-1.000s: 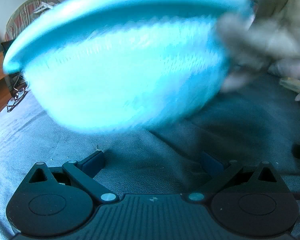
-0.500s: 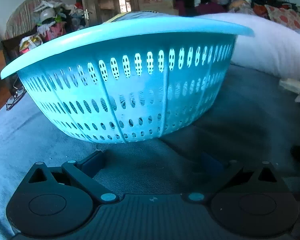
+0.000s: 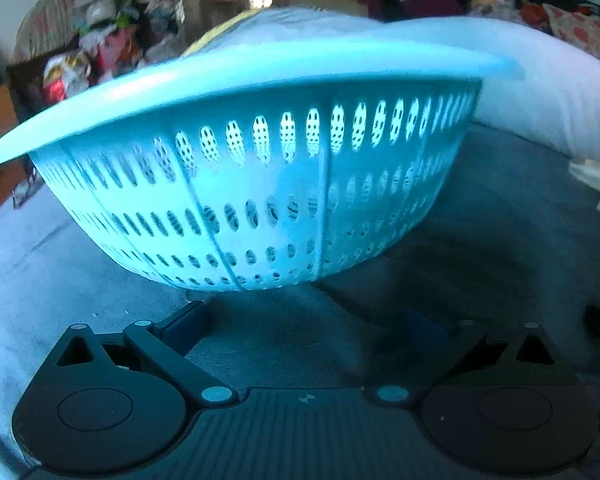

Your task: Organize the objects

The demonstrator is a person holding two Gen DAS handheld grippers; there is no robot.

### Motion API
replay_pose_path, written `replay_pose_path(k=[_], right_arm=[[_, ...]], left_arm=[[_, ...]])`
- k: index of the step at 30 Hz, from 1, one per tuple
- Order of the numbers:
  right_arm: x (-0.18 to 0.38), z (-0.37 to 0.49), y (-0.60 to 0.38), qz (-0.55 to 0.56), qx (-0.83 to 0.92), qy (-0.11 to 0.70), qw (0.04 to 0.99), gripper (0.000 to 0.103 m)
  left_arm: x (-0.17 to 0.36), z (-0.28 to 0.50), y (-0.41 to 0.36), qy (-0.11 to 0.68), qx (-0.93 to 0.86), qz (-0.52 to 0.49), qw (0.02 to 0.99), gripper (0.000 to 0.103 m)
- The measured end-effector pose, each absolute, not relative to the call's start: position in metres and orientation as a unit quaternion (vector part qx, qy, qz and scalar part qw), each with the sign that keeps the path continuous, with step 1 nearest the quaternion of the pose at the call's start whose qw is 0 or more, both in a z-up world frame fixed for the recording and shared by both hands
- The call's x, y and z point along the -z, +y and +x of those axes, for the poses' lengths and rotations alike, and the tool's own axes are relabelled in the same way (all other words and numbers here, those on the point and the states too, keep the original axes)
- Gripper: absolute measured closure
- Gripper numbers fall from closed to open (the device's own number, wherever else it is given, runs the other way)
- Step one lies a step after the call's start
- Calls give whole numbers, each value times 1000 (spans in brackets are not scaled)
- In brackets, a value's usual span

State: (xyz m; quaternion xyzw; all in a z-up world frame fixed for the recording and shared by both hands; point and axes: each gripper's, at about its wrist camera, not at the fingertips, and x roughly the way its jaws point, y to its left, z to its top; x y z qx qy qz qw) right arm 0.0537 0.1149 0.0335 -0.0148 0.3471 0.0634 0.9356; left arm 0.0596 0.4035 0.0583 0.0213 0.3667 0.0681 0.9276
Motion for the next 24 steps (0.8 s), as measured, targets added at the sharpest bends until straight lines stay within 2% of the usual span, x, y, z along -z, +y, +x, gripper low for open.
replay_pose_path(k=[2, 5, 9, 11, 14, 18, 19, 24], right_arm=[[-44, 45, 116, -73, -105, 327, 936, 0], [-65, 20, 101, -58, -139, 303, 941, 0], [-120, -56, 58, -102, -128, 171, 972, 0], [-133, -84, 30, -115, -99, 130, 980, 0], [-138, -107, -7, -120, -60, 101, 986, 0], [-134, -119, -46, -109, -13, 88, 990, 0], [-132, -120, -52, -108, -6, 87, 990, 0], [-113, -120, -69, -104, 7, 67, 992, 0]], left_arm=[[-68, 61, 396, 373, -45, 4, 927, 0], [-78, 59, 367, 362, -11, 20, 932, 0], [-76, 60, 325, 360, 24, 33, 932, 0], [-80, 57, 294, 339, 48, 45, 939, 0], [-78, 64, 247, 328, 78, 58, 939, 0], [-39, 73, 196, 369, 87, 89, 921, 0], [-32, 68, 197, 342, 84, 80, 932, 0], [-34, 74, 214, 344, 91, 55, 933, 0]])
